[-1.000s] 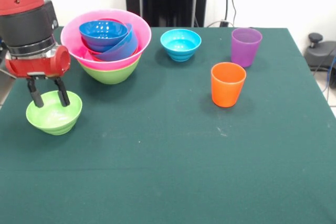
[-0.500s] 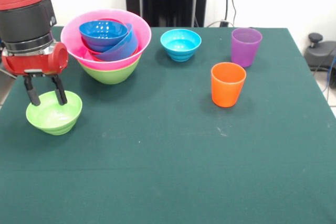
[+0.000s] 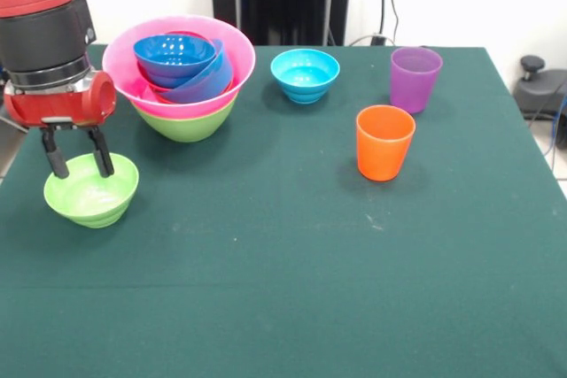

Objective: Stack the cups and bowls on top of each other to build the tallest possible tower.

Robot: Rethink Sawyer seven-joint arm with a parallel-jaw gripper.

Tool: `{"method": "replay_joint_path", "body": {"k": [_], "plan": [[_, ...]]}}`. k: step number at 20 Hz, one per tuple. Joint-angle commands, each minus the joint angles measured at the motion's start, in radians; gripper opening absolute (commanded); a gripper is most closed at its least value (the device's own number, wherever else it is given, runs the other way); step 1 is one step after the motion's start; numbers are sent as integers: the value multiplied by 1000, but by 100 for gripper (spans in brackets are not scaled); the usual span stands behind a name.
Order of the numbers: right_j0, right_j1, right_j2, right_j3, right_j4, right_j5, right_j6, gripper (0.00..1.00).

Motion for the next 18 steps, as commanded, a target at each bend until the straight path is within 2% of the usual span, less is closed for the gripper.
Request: {"method": "replay_joint_path", "body": {"k": [1,18], "plan": [[55,4,-37,55,-51,44,-130,100],[77,12,-40,86,-58,-27,-70,100]]}}
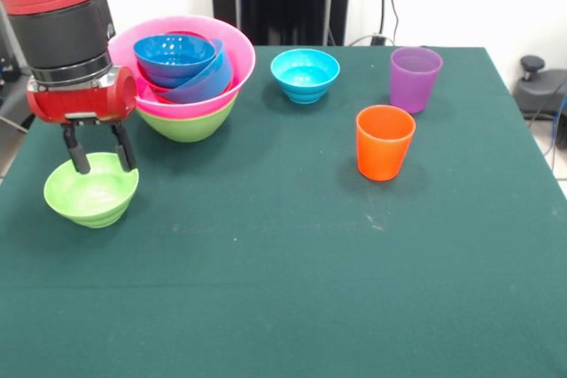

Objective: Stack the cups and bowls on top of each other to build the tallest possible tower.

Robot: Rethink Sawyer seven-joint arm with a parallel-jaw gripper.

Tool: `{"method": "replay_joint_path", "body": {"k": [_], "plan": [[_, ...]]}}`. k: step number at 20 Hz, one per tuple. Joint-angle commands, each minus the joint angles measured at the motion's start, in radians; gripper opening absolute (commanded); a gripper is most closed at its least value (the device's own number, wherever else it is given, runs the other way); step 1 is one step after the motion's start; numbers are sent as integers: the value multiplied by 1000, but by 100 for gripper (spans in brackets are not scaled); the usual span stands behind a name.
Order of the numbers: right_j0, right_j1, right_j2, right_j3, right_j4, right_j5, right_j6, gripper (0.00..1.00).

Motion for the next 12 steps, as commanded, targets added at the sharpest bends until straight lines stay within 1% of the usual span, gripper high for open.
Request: {"method": "replay_joint_path", "body": {"k": [1,12], "plan": [[60,36,-42,47,-57,-26,-71,100],[53,97,-40,44,-66,-53,-80,100]]}}
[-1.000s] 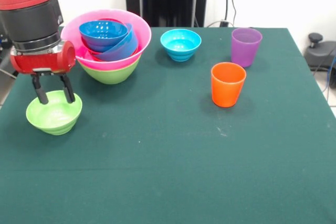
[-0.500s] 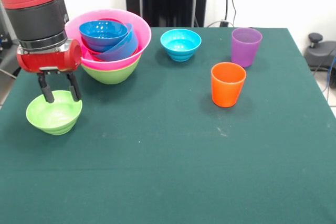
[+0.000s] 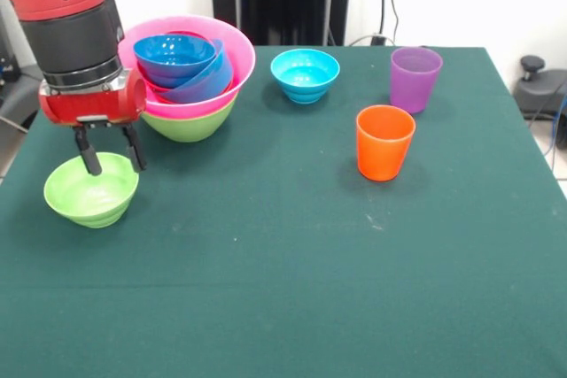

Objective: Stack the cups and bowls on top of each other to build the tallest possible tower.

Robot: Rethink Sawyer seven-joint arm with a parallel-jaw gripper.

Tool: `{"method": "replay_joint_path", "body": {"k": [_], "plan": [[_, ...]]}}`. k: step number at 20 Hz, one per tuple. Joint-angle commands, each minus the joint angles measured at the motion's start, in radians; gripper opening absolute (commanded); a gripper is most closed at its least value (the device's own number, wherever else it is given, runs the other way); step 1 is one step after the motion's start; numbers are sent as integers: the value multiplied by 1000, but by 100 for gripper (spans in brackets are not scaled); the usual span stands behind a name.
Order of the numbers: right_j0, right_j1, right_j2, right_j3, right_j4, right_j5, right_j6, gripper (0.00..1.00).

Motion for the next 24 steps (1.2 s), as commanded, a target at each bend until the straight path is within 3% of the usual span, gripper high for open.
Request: {"method": "replay_joint_path", "body": {"k": [1,16,17,24], "plan": [[53,87,-38,27,-61,-41,-83,100],[33,144,-20,12,-73,-68,-117,100],[28,146,-13,12,-77,-78,-125,0],[33,137,-16,8,-93,-106,-123,0]]}}
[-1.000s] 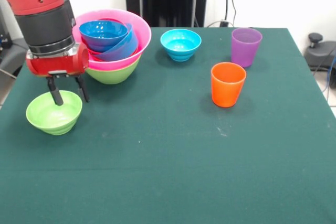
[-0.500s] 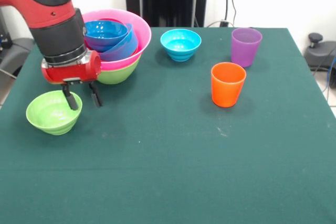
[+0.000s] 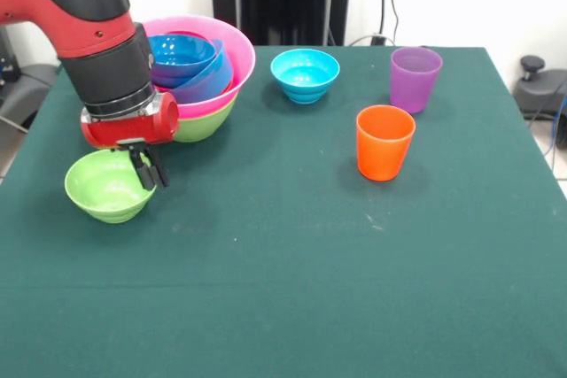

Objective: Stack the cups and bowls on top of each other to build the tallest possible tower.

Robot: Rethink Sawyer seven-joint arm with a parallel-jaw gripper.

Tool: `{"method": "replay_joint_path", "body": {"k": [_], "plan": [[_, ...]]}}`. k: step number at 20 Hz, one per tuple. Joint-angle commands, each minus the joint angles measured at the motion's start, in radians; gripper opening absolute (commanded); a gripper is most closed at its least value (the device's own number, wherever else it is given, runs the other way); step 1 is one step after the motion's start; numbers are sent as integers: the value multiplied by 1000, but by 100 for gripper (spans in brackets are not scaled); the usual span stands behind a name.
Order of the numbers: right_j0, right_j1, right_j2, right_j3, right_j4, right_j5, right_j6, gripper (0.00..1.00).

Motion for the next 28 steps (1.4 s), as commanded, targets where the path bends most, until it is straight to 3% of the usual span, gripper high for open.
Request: {"method": "replay_joint_path", "body": {"k": [1,9,11,14,17,22,28], "plan": [[36,36,-20,13,-96,-82,-117,0],[64,-3,-59,24,-93,-104,-58,0],[75,-63,-68,50,-52,-24,-46,0],[65,-228,-43,121,21,80,-45,0],[62,-341,-21,155,82,165,-54,0],[52,-460,13,200,163,265,-88,0],[45,-541,19,248,213,289,-83,0]]}}
